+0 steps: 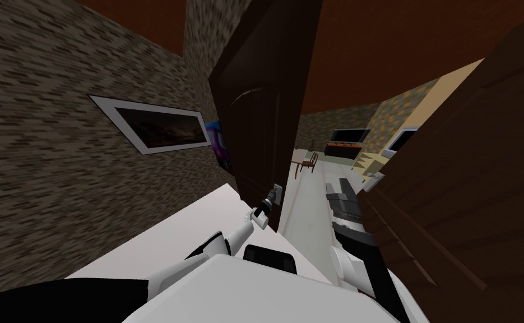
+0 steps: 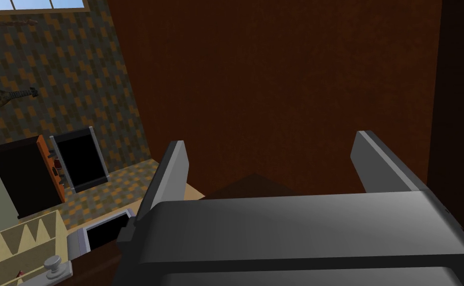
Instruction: Push the door open
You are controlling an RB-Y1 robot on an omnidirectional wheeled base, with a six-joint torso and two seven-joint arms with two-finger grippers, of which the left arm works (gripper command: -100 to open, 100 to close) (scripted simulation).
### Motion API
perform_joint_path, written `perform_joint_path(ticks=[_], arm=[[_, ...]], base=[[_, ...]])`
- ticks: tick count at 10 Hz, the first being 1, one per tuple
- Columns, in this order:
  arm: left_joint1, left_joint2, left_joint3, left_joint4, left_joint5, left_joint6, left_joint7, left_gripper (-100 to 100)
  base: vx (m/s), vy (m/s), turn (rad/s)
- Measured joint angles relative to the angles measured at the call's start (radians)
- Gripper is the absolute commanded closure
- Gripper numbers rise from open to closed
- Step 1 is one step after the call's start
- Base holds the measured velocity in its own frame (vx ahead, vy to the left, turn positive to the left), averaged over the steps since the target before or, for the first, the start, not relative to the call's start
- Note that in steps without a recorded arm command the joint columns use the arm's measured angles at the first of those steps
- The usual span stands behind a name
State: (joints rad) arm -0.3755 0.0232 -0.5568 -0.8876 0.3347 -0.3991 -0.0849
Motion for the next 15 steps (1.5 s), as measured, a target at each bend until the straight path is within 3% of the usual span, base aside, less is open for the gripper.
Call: perform_joint_path(ticks=[4, 7, 8, 10, 13, 15], arm=[[0.004, 0.021, 0.029, 0.016, 0.002, 0.002, -0.005, 100], [0.002, 0.020, 0.060, 0.026, 0.001, -0.009, -0.018, 100], [0.011, 0.032, 0.069, 0.015, 0.001, -0.007, -0.020, 100], [0.001, 0.041, 0.089, 0.017, 0.004, -0.001, -0.019, 100], [-0.019, 0.038, 0.123, 0.058, 0.007, -0.011, -0.026, 100], [0.012, 0.043, 0.151, 0.017, 0.005, 0.005, -0.045, 100]], base=[[0.116, -0.160, 0.053], [0.153, -0.164, 0.046], [0.129, -0.146, 0.076], [0.101, -0.134, 0.046], [0.114, -0.147, 0.051], [0.108, -0.121, 0.070]])
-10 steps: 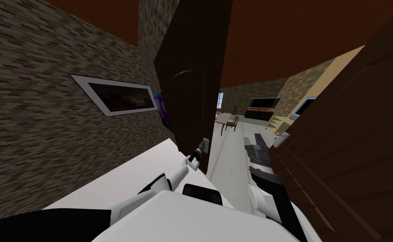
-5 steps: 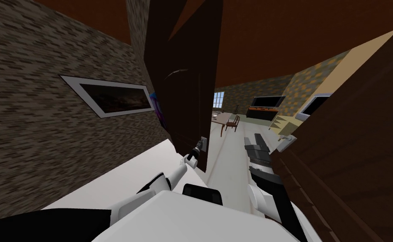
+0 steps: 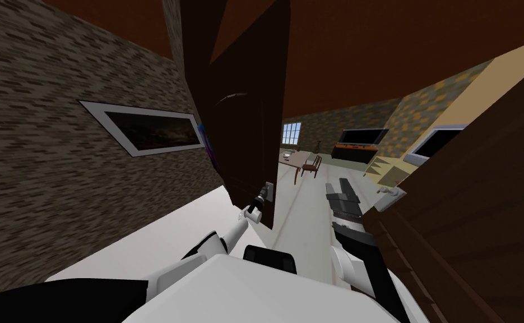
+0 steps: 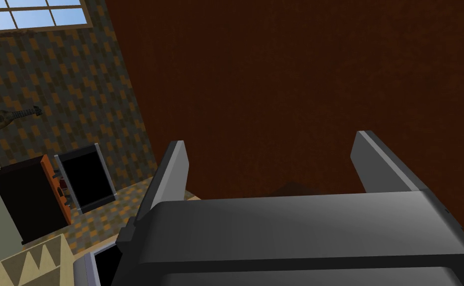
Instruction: Push the door open
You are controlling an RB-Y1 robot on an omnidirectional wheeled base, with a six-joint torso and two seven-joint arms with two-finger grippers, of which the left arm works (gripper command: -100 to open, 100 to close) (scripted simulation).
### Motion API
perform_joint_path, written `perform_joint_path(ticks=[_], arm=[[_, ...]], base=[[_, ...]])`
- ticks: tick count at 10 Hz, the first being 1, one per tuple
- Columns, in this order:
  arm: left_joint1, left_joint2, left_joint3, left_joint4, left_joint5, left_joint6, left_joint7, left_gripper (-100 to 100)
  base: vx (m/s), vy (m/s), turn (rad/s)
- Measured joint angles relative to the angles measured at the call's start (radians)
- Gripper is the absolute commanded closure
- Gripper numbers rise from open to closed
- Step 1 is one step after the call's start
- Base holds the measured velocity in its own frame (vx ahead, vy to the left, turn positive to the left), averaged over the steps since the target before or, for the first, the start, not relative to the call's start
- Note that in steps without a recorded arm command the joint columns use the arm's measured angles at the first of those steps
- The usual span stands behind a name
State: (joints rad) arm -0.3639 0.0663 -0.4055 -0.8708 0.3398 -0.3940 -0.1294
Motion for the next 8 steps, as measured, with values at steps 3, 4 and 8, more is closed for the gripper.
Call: perform_joint_path(ticks=[3, 4, 8], arm=[[-0.027, 0.003, 0.025, 0.045, 0.004, -0.021, 0.003, 100], [-0.031, 0.012, 0.042, 0.055, 0.006, -0.025, 0.005, 100], [-0.038, 0.015, 0.048, 0.060, 0.009, -0.029, 0.009, -100]], base=[[0.098, -0.113, 0.085], [0.127, -0.155, 0.090], [-0.172, 0.034, 0.010]])
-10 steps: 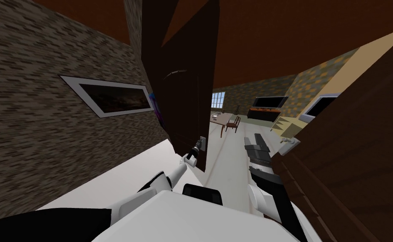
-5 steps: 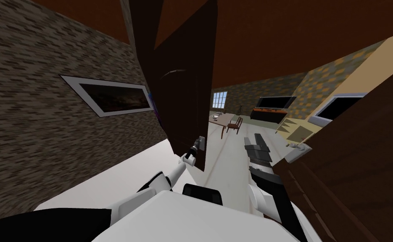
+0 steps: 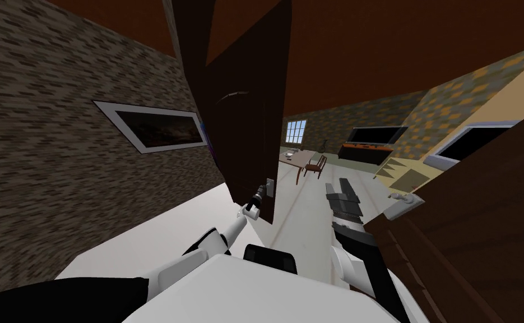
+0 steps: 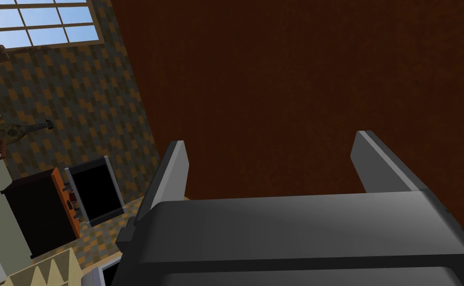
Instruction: Push the door open
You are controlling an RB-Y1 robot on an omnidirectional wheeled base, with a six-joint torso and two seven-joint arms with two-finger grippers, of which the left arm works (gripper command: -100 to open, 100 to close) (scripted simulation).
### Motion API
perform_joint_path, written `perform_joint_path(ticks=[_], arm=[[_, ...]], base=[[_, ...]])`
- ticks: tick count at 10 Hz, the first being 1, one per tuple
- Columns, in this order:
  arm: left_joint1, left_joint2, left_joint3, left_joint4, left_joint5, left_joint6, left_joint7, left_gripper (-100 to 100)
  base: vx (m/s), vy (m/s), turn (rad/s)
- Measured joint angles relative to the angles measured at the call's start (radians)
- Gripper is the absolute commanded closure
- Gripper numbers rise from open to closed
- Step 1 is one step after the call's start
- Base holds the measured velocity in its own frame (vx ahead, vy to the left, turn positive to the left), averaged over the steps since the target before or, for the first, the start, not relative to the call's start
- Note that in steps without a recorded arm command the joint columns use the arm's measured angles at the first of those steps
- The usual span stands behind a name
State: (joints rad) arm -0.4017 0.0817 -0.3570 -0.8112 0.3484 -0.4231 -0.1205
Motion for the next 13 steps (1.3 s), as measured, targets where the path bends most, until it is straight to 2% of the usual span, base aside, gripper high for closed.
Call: perform_joint_path(ticks=[6, 13], arm=[[0.003, -0.021, -0.022, -0.016, 0.002, 0.008, 0.008, -100], [0.005, -0.013, -0.010, -0.010, 0.000, -0.003, 0.005, -100]], base=[[-0.208, 0.029, 0.010], [0.178, -0.061, -0.026]])
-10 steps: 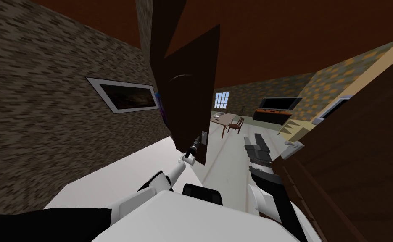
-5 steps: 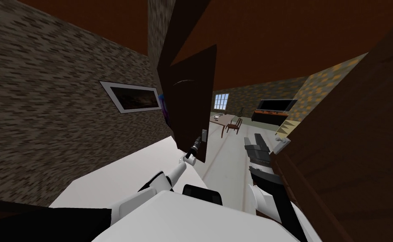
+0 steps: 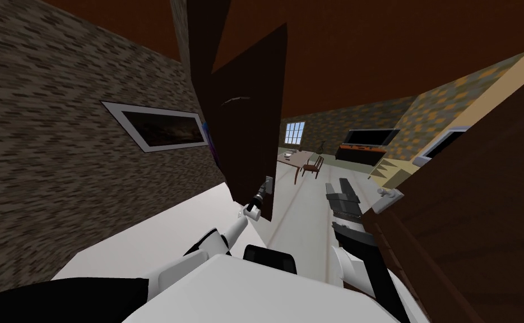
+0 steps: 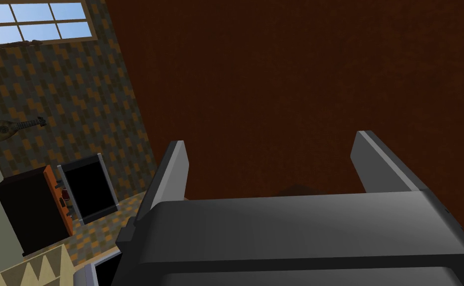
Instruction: Push the door open
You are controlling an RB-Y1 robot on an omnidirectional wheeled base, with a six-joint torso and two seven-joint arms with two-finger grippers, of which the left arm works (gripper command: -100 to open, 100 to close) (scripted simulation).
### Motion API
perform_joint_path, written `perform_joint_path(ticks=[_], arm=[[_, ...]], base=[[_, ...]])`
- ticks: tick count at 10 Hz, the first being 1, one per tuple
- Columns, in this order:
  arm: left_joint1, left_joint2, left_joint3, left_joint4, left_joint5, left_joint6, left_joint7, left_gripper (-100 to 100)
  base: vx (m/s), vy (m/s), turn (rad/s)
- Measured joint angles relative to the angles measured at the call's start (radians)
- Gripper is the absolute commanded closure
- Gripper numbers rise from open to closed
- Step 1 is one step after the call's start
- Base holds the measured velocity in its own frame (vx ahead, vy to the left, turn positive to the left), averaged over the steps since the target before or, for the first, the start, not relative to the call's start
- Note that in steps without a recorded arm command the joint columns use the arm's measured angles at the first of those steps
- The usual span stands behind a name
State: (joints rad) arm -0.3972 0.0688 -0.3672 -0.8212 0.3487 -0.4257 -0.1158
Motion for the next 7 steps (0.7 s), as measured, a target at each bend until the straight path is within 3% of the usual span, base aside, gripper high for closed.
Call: perform_joint_path(ticks=[3, 4, 7], arm=[[-0.003, -0.006, 0.007, 0.009, -0.001, -0.009, -0.001, -100], [-0.003, -0.006, 0.007, 0.010, -0.001, -0.010, -0.001, 100], [-0.004, -0.005, 0.007, 0.009, -0.001, -0.010, -0.001, 100]], base=[[0.160, -0.042, -0.015], [-0.013, 0.005, 0.003], [-0.026, 0.009, -0.002]])
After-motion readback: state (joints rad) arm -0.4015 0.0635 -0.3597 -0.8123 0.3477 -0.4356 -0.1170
